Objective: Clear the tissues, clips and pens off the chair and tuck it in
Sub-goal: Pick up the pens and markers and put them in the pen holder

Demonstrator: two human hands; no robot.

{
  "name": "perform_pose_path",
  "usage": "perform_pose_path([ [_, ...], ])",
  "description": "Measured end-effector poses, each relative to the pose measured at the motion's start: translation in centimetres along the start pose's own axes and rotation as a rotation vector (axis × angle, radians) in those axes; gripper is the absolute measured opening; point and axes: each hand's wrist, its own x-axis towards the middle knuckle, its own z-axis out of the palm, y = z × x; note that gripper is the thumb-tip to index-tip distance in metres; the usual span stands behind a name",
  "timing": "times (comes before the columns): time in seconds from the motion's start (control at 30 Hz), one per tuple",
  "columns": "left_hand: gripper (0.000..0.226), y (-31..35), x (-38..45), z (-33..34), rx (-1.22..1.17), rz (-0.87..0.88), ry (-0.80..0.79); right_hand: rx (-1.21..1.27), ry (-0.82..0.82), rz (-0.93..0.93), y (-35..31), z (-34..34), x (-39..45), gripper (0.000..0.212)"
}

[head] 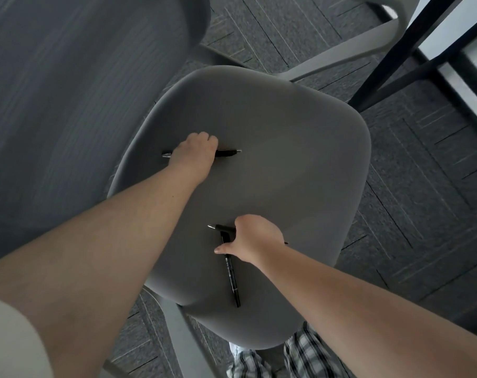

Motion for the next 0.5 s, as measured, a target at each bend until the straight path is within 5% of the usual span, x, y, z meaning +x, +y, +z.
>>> perform_pose_path([
  [0.5,0.031,0.9,-3.5,-2.0,-0.11,0.021,-0.122,0.132,0.253,0.025,0.6,-3.7,-0.4,0.011],
])
